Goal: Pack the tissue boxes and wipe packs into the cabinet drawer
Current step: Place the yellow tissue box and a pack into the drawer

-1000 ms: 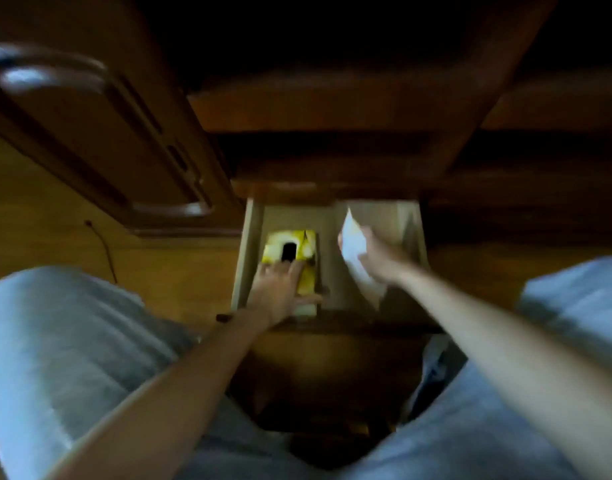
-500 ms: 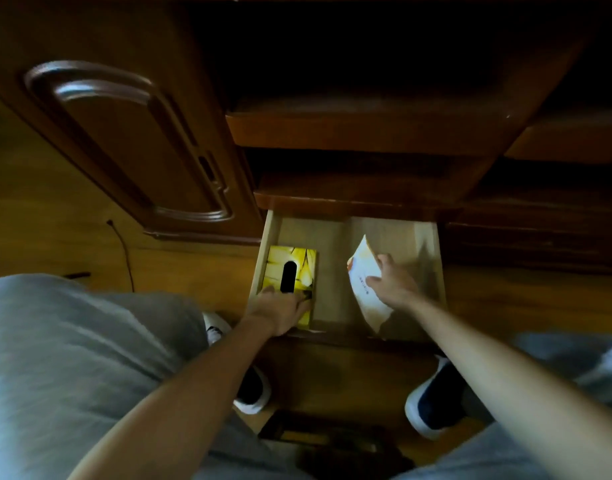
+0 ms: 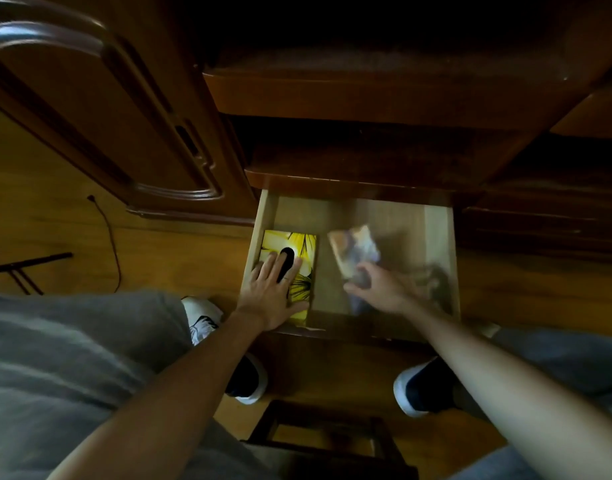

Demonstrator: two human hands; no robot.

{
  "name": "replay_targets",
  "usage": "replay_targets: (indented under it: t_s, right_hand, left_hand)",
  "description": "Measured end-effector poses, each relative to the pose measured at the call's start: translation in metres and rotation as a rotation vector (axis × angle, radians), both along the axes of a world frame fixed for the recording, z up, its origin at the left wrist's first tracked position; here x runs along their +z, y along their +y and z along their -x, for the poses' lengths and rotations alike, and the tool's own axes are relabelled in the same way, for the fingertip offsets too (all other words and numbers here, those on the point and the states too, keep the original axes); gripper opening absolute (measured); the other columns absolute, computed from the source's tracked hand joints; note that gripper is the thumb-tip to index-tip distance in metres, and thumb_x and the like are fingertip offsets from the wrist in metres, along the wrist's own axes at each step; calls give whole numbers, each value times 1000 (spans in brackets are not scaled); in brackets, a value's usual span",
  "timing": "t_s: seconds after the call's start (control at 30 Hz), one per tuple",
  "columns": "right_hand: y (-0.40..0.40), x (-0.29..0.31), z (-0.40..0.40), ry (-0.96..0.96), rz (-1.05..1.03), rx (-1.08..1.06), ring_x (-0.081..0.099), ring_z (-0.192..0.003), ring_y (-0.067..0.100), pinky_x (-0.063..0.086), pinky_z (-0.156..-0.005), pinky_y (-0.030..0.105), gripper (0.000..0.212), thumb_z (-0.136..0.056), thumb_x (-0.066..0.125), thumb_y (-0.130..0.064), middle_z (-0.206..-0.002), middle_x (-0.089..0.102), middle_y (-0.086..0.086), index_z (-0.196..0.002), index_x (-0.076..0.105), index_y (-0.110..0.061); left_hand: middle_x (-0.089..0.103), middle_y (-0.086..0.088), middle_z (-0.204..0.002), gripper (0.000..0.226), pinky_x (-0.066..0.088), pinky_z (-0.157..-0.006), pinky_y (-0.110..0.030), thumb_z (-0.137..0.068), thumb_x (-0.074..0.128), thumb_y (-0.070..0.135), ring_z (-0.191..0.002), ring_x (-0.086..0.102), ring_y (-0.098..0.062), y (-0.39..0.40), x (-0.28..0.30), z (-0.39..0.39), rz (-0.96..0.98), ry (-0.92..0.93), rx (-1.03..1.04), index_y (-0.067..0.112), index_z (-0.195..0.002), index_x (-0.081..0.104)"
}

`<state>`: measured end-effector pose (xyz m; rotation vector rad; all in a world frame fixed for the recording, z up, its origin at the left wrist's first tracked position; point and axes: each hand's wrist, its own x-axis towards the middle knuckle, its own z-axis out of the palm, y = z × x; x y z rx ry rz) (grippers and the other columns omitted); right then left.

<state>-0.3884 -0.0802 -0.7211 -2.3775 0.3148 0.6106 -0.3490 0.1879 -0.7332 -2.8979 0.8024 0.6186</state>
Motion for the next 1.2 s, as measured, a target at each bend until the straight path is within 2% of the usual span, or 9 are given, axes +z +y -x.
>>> replay_targets:
  t_s: [0.23,0.33,0.57,0.67,0.73,0.87,0.97,1.07,1.2]
  right_hand:
    - [7,-23,-11,33,130,-31,45,-134,30,48,-103,52,90,-85,76,-42,-152,38,9,-157,24,-27]
    - [20,-33,-19,105,38,-195,53,-127,31,52,-87,42,103,-82,81,-41,-147,44,10,-158,15,-21]
    - [30,-42,-29,166,51,-509,67,-105,33,57,-83,42,64,-79,84,-25,-121,65,12,-128,43,-12]
    - [15,-21,-37,-78,353,-446,67,-98,35,49,-69,37,70,-79,80,-15,-125,59,12,-132,35,-21]
    - [13,-13,-38,6,422,-335,63,-100,33,55,-72,39,88,-76,84,-16,-136,45,13,-141,26,-26]
    - [44,-23,-23,324,-40,-65,31,-146,38,46,-92,32,98,-89,70,-47,-167,7,11,-162,9,-20]
    - [53,-28,-17,153,53,-128,53,-128,34,54,-82,36,81,-94,68,-31,-162,22,16,-159,20,-24]
    - [35,-36,-9,93,229,89,43,-136,34,49,-96,44,96,-87,76,-31,-167,9,9,-160,14,-35]
    - [36,-44,3,171,180,186,50,-124,28,50,-98,41,91,-87,76,-39,-152,29,9,-160,21,-33]
  left_hand:
    - [18,-5,-166,73,23,-120,-44,-96,24,68,-154,6,-23,-2,-5,9,157,-134,93,33,-159,9]
    - [24,-3,-163,69,27,-117,-43,-97,32,63,-153,11,-22,-1,-9,9,201,-146,119,34,-158,16]
    - [30,-2,-160,66,30,-115,-42,-96,39,56,-152,14,-22,-1,-10,8,258,-148,137,34,-156,23]
    - [33,-2,-159,65,30,-115,-42,-95,42,53,-152,16,-22,-1,-9,9,278,-149,151,33,-155,28]
    - [35,-3,-158,64,30,-115,-43,-94,44,52,-151,18,-22,-1,-8,10,291,-153,157,33,-154,31]
    - [37,-3,-157,64,32,-114,-44,-93,41,52,-151,20,-24,-1,-8,10,291,-159,142,32,-154,32]
    - [36,-3,-157,64,32,-115,-44,-94,42,50,-151,18,-23,0,-9,9,285,-150,142,31,-154,31]
    - [33,-2,-158,63,29,-116,-43,-95,41,51,-152,16,-22,-1,-11,7,267,-144,149,32,-154,28]
    - [35,-2,-158,64,29,-116,-43,-95,41,52,-152,16,-22,0,-14,8,256,-160,145,32,-154,28]
